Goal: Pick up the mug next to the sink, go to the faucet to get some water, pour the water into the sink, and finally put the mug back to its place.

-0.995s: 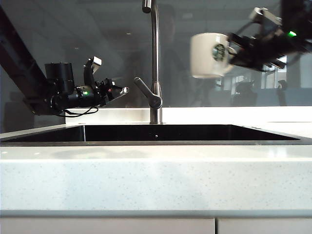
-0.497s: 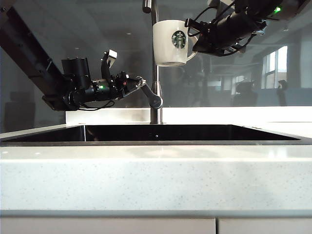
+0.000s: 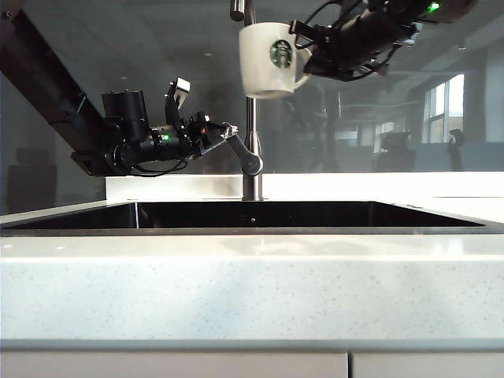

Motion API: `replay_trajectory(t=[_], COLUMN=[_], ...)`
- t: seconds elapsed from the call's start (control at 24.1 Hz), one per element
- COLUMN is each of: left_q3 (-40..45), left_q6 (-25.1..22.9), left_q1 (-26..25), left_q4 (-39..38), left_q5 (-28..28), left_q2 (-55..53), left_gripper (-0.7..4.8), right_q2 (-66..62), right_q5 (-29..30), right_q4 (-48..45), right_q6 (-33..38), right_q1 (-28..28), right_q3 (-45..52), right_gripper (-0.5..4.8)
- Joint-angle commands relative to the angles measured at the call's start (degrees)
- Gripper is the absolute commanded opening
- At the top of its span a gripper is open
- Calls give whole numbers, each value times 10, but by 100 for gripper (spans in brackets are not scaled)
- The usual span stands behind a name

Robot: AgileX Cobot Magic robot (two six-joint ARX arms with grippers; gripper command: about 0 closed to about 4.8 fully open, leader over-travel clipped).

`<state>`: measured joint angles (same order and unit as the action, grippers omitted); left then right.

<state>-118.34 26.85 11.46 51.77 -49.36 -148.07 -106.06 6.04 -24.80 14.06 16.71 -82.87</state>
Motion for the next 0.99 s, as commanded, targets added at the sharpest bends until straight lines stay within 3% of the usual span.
replay_trajectory(t=[0.04, 0.54, 0.99], left_q3=[-7, -8, -8], left_q6=[21, 80, 65], left_q1=[7, 7, 7], left_q4=[35, 76, 70], left_q5=[-50, -155, -158], left_q2=[5, 5, 5], left_gripper=[130, 129, 129], right_q2=[-2, -5, -5], right_q5=[0, 2, 5], right_q4=[-33, -26, -25], right_q6=[10, 37, 38], right_q1=[12, 19, 19], right_q3=[-27, -50, -50], right_gripper=[-6, -6, -6])
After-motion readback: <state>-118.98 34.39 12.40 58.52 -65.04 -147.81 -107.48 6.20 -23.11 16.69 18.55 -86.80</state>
